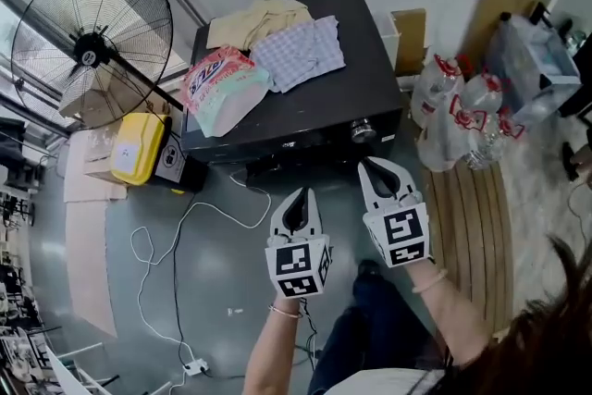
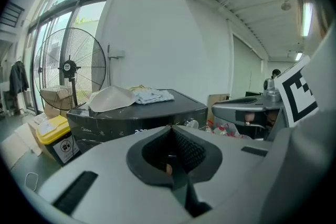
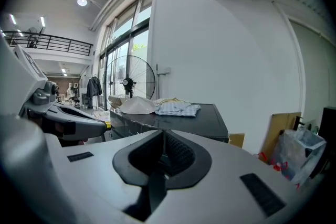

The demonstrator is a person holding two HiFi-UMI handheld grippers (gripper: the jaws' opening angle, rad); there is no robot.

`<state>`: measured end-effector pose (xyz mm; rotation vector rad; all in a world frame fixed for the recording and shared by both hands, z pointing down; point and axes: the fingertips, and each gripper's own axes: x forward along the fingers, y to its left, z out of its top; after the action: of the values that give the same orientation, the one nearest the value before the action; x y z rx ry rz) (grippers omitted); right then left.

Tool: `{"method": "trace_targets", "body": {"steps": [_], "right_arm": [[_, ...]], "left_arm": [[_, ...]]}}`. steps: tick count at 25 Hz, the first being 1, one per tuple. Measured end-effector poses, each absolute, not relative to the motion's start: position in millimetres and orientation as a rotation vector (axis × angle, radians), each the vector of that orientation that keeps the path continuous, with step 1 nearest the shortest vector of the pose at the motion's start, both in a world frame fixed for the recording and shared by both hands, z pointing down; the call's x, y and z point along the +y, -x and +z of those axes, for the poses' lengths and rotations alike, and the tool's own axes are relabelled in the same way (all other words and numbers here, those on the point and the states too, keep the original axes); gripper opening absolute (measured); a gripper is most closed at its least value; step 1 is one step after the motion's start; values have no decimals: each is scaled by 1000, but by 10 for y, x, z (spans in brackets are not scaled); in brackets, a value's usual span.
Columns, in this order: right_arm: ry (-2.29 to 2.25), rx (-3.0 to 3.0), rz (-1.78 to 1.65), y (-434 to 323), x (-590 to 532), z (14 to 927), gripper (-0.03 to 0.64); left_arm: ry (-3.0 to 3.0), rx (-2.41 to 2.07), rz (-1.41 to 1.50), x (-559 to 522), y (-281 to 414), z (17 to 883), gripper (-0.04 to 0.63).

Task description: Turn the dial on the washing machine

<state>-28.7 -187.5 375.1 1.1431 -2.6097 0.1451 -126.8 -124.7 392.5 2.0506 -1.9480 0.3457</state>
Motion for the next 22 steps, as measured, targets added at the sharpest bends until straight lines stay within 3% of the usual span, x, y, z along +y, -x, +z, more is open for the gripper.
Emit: {"method": "trace_targets", "body": {"steps": [22], "right_arm": [[-1200,-2681,59,11,-875,2782,26]], "left_arm": [[-2171,-1940,251,-414,1063,2828,14]]}}
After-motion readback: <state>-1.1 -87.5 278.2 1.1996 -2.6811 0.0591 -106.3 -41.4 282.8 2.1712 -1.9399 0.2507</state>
